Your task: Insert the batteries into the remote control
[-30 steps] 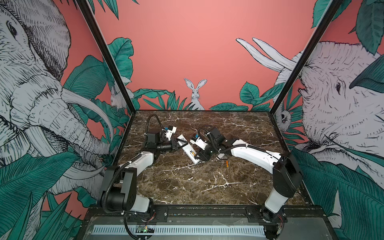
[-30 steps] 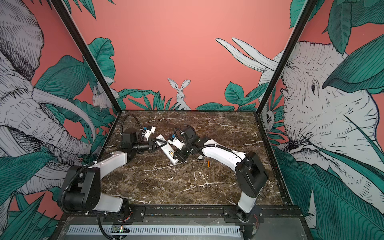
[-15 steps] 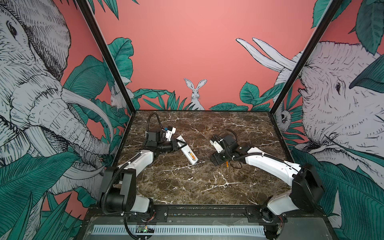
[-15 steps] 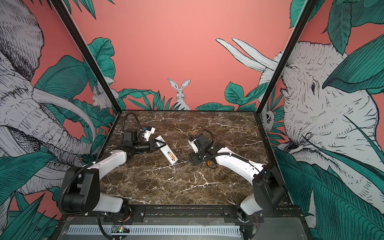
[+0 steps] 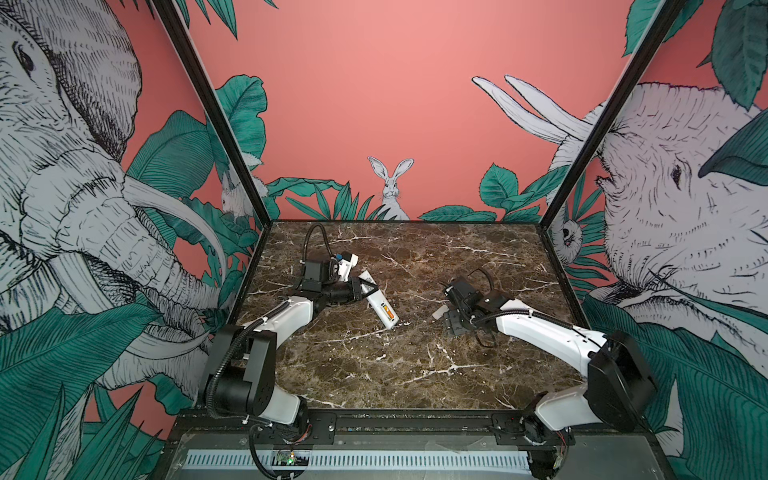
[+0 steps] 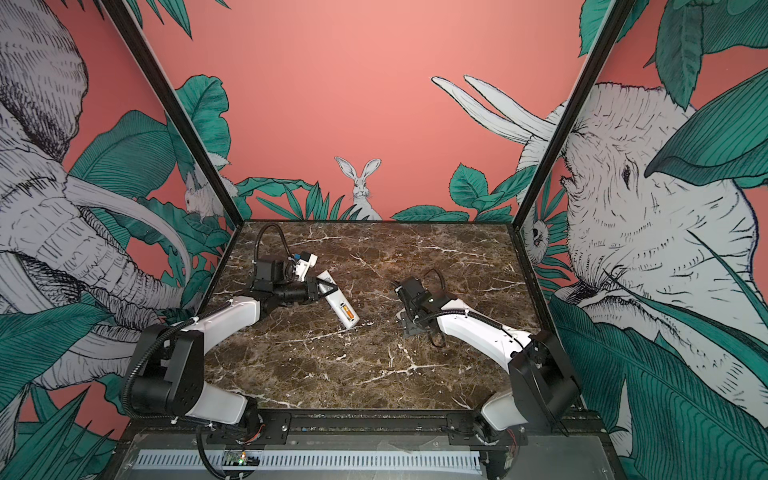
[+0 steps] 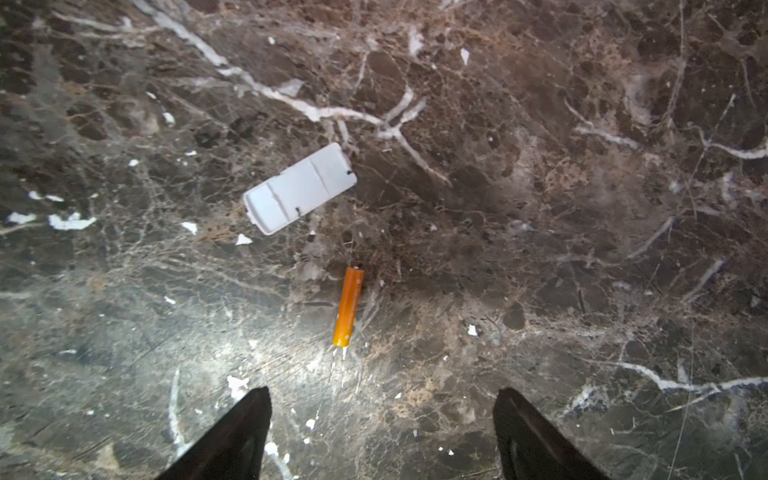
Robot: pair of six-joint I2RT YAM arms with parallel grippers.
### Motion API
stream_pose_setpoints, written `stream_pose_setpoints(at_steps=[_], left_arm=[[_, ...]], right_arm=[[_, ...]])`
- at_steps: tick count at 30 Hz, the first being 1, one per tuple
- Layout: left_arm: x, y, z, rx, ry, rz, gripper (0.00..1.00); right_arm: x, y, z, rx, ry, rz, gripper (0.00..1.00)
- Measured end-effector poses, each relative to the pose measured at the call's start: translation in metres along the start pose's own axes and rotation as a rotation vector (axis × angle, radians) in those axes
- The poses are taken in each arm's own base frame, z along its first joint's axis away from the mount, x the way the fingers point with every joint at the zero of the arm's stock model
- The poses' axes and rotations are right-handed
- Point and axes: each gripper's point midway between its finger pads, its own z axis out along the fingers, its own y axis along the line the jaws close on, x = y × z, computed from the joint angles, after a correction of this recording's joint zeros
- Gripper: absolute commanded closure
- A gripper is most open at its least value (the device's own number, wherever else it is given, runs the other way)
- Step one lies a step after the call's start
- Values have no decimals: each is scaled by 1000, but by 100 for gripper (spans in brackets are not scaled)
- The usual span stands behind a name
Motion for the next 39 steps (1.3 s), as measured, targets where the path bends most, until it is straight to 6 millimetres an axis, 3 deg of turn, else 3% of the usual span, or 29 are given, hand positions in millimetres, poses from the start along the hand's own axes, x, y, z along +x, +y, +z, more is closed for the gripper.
stream_pose_setpoints(at_steps=[18,22,29,39], left_arm=[[-2,-2,2,6,1,8,97],[-5,-4,2,12,-4,18,97],[-4,-5,3,13,-2,21,97],[-3,-5,3,17,1,23,97]], right_arm=[[21,6,46,2,126,11,36],[23,11,58,-4,147,6,45],[1,16,68,-27,100,30,64],[-10,19,73,-40,70,37,78]])
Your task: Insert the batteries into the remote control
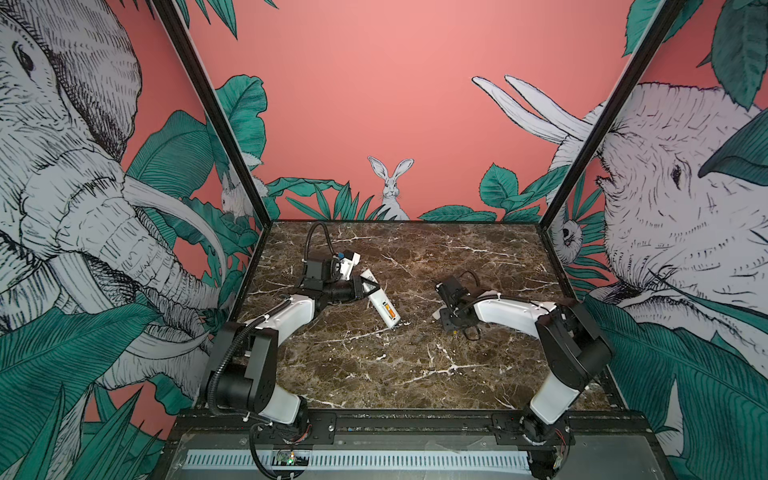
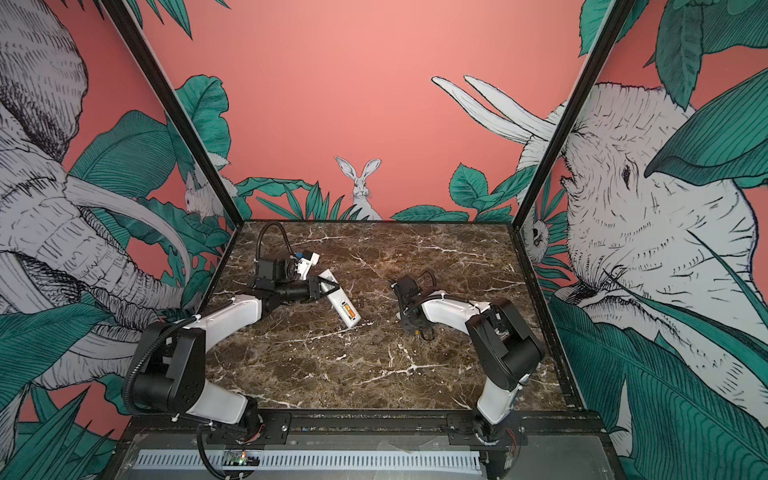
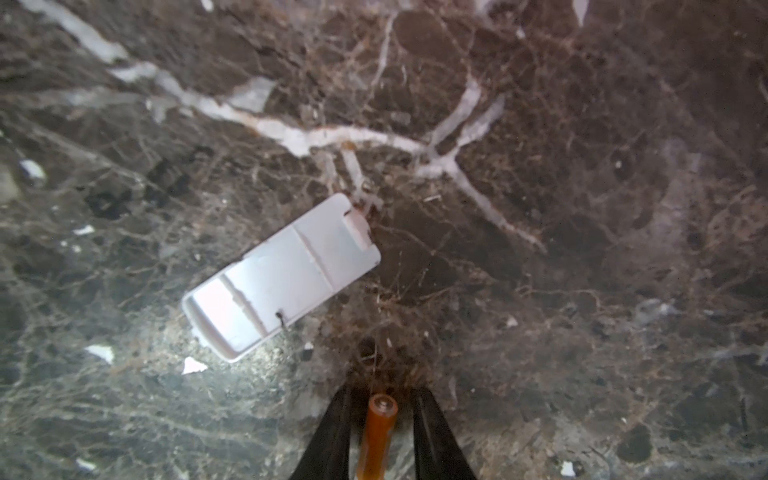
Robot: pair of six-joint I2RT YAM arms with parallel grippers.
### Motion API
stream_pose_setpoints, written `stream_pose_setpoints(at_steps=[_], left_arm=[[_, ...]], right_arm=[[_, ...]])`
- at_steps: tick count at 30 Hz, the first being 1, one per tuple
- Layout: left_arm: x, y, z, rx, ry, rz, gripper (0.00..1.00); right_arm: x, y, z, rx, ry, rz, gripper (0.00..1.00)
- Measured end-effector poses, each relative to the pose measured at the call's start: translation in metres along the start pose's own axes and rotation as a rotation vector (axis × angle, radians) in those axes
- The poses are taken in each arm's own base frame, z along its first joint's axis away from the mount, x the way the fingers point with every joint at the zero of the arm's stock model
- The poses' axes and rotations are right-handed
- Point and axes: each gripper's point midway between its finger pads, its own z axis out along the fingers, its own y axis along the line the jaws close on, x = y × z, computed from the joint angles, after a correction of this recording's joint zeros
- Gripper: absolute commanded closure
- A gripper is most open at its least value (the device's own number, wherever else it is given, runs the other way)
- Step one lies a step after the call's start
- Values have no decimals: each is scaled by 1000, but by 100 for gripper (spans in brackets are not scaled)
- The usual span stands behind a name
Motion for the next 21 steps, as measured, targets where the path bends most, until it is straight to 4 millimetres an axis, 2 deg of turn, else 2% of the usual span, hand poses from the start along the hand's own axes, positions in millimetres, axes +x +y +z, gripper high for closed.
stream_pose_setpoints(at_steps=[13,21], left_arm=[[1,-1,0,7,4,1,97],[3,-5,3,17,14,9,97]], right_arm=[[-4,5,2,-26,-9,5,95],[-3,14,-3,-115,-60,-58,96]])
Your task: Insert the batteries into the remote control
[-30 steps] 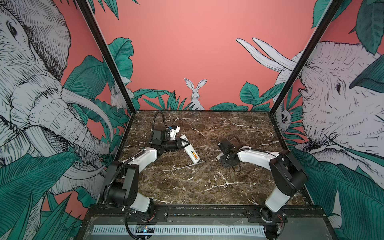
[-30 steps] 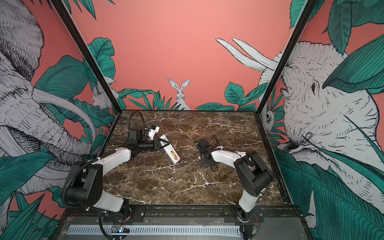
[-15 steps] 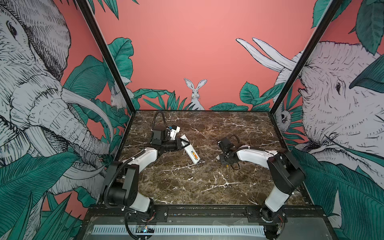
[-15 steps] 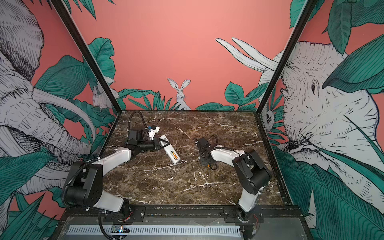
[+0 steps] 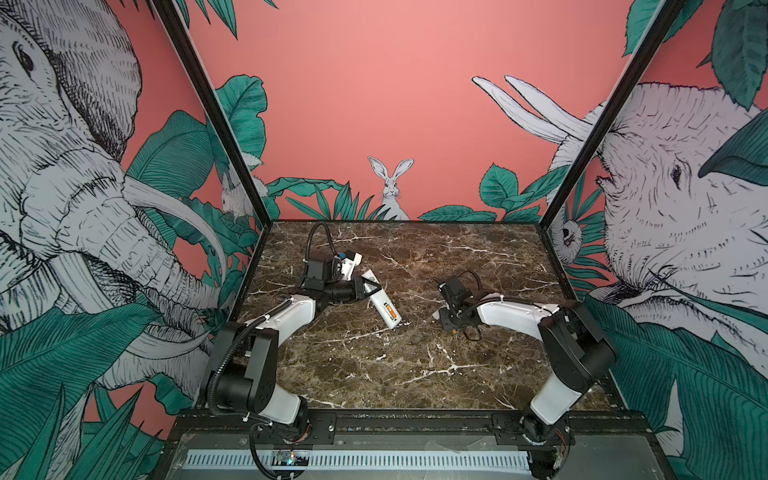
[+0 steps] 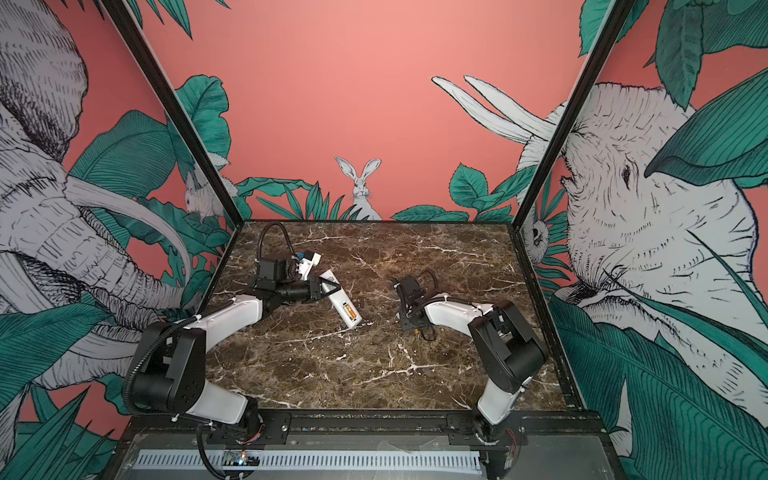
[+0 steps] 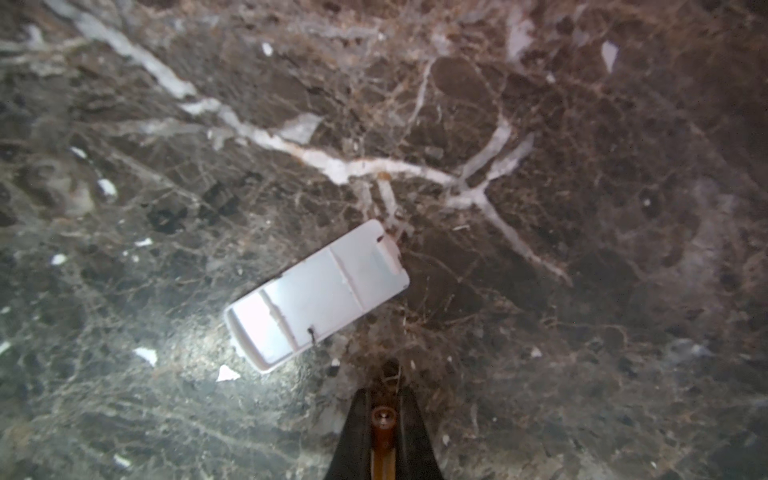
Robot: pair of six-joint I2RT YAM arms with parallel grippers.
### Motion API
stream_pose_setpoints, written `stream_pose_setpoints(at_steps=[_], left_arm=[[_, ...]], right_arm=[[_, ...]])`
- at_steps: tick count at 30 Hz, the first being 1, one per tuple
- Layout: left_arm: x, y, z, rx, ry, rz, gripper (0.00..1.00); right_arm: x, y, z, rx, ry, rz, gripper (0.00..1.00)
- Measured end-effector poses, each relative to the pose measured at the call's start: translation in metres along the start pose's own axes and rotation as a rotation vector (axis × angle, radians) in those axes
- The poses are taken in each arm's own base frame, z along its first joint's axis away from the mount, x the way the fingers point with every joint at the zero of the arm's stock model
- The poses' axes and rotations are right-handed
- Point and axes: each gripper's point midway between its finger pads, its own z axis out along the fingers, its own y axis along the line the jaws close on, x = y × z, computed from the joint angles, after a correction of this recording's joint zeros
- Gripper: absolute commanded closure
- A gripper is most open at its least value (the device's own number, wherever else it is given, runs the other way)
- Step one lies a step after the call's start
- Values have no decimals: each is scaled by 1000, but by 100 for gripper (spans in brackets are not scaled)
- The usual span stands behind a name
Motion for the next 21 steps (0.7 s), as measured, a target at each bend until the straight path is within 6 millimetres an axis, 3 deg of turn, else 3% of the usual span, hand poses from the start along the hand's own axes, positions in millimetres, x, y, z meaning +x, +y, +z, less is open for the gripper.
stream_pose_setpoints(at_steps=[5,13,21], left_arm=[[-1,-5,2,18,-4,14,97],[0,-13,4,89,-1,-10,97],[6,-25,5,159,25,-39,97]], right_arm=[[0,19,-26,-139,-92,-80,96],[-38,86,-105,-459,-383,-220,95],[-57,144,-149,-675,-519,-335,95]])
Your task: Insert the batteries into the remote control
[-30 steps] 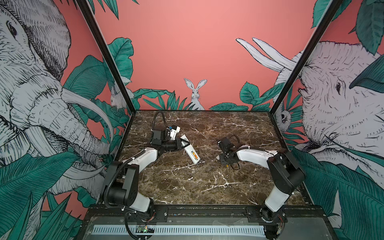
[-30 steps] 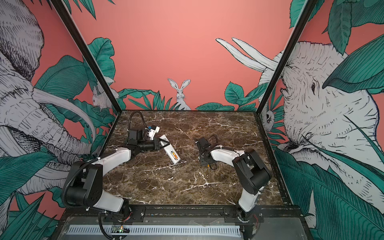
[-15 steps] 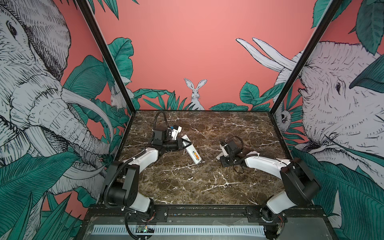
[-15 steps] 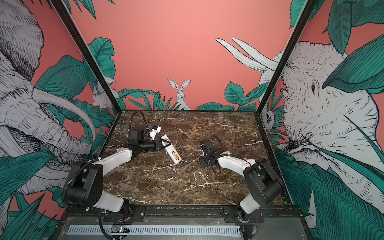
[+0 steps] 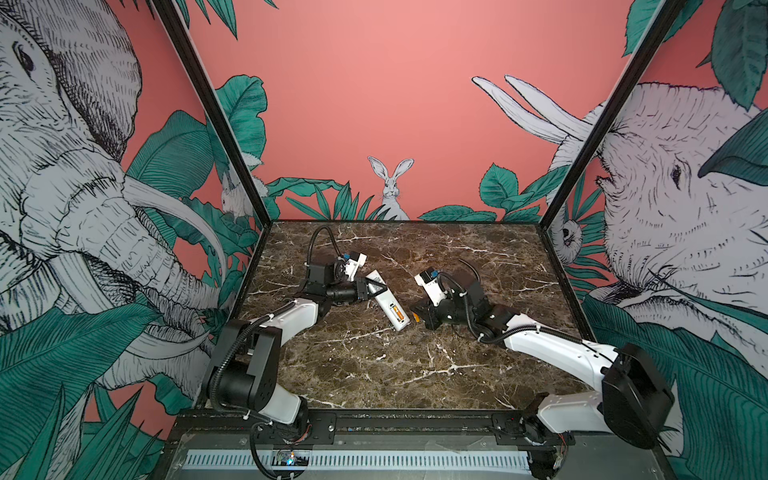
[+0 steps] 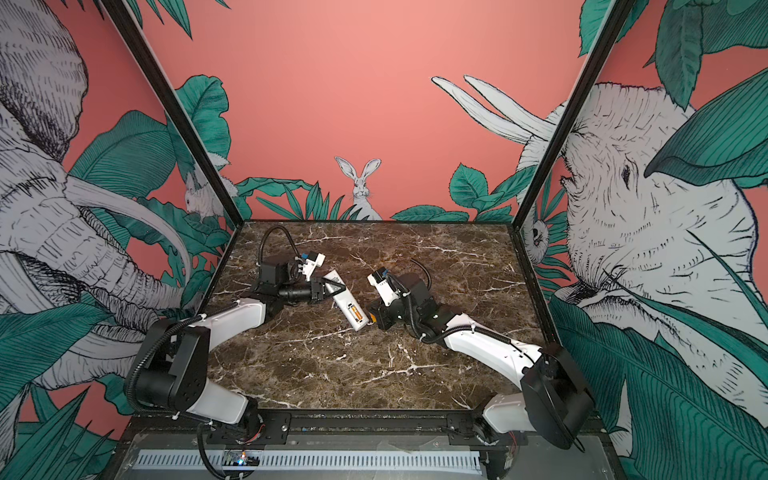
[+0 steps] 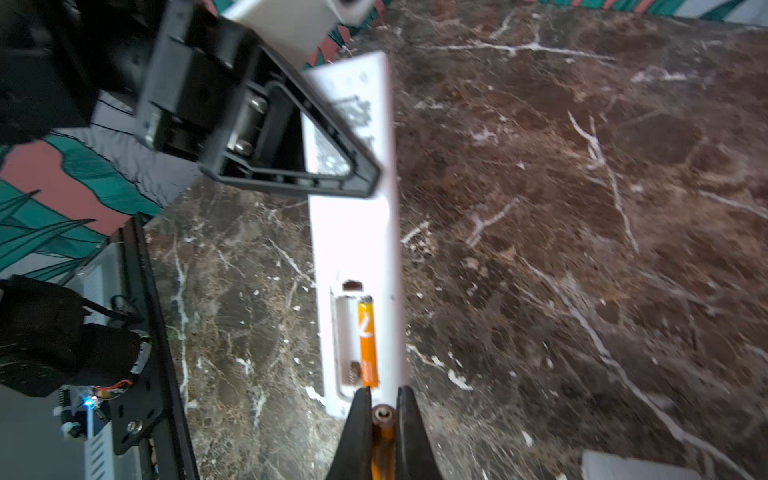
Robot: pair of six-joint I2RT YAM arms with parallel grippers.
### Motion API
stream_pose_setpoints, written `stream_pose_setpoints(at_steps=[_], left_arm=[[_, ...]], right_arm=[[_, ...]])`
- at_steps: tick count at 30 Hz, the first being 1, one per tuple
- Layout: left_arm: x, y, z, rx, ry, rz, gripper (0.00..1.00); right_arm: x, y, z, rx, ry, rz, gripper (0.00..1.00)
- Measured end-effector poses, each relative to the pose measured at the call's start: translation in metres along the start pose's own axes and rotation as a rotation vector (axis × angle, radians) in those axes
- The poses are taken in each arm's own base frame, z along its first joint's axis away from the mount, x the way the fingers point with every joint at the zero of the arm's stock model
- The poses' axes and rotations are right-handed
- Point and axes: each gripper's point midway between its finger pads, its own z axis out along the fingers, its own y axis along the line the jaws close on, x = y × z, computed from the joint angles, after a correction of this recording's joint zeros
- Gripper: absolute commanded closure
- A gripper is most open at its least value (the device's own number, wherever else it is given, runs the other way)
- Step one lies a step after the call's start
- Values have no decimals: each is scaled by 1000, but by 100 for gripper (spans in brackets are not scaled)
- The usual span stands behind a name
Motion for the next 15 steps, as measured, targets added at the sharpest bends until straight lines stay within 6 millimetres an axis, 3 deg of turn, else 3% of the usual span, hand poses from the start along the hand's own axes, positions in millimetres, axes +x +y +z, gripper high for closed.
stream_pose_setpoints(at_steps=[10,15], left_arm=[[3,-13,0,70,19,-29,97],[-3,-23,-1,113,9,-24,97]], right_arm=[[-33,23,3,-111,-133,-80,95],[-36,28,3,-141,-164,-100,95]])
